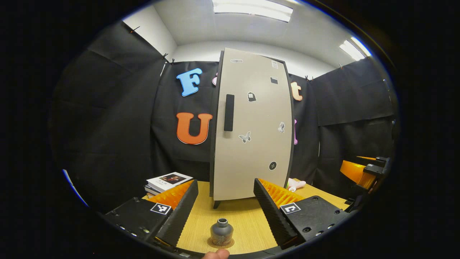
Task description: Open the cabinet door with the right hand, grasp the bottle in the cabinet with the left hand and place it on the coaster, then close the cabinet door with the right hand.
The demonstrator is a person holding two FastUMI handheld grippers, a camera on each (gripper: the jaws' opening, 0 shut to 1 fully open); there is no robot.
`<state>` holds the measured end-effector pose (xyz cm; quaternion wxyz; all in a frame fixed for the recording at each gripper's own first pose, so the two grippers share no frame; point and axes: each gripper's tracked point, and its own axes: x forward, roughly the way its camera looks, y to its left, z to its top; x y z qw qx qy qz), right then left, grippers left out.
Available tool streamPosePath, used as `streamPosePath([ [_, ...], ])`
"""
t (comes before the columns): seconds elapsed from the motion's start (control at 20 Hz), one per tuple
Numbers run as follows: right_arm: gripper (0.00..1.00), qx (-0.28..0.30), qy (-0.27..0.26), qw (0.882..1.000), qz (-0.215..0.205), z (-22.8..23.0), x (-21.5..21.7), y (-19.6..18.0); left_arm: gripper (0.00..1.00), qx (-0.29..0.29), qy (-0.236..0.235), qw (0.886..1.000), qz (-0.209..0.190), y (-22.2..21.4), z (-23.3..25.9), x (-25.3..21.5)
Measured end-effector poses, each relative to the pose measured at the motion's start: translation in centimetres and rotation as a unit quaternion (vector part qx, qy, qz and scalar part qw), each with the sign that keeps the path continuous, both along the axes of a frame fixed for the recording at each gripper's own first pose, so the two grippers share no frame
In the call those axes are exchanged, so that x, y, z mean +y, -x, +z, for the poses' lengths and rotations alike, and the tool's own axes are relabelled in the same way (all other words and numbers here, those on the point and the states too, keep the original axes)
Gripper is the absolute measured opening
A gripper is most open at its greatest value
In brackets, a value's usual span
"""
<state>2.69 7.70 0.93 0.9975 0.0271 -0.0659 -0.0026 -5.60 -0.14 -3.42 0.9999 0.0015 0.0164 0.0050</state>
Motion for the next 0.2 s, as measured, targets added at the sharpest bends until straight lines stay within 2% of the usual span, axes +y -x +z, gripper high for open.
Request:
streamPosePath([
  [0.2,0.97,0.003,0.005,1.000,0.005,-0.46,0.28,-0.27,0.94,0.003,0.000,1.000,-0.001,0.00,-0.12,0.02],
])
